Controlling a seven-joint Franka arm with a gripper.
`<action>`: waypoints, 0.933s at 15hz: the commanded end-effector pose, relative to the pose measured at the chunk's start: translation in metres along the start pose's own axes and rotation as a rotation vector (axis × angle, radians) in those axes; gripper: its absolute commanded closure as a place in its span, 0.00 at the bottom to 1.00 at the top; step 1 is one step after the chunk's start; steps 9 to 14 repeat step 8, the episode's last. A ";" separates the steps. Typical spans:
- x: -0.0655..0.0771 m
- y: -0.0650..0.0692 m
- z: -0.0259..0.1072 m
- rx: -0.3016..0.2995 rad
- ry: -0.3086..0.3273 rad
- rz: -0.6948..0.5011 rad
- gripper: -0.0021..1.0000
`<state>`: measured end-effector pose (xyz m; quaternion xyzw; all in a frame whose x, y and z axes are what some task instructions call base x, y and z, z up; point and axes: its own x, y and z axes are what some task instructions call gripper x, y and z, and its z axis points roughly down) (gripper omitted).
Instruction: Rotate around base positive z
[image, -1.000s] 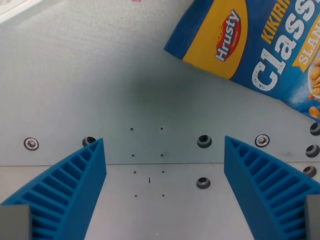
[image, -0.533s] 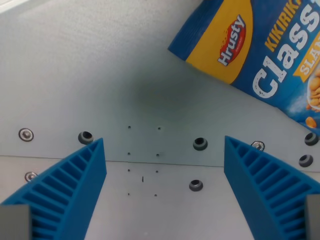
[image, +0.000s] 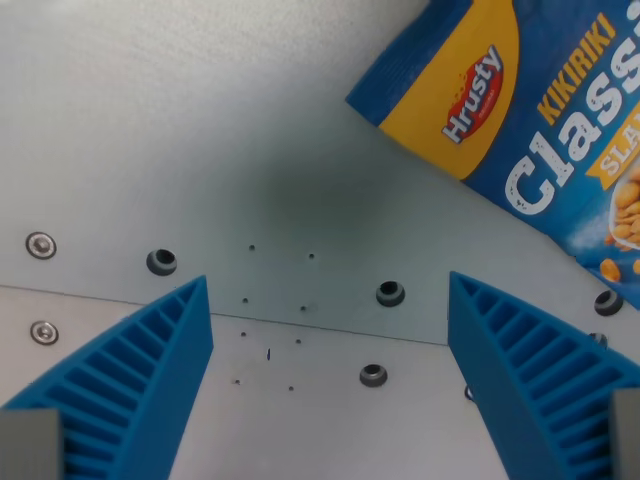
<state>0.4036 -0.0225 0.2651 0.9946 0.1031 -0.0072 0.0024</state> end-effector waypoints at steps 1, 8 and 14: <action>0.000 0.000 -0.002 -0.007 0.008 -0.166 0.00; 0.000 0.000 -0.002 -0.009 0.008 -0.260 0.00; 0.000 0.000 -0.002 -0.009 0.008 -0.260 0.00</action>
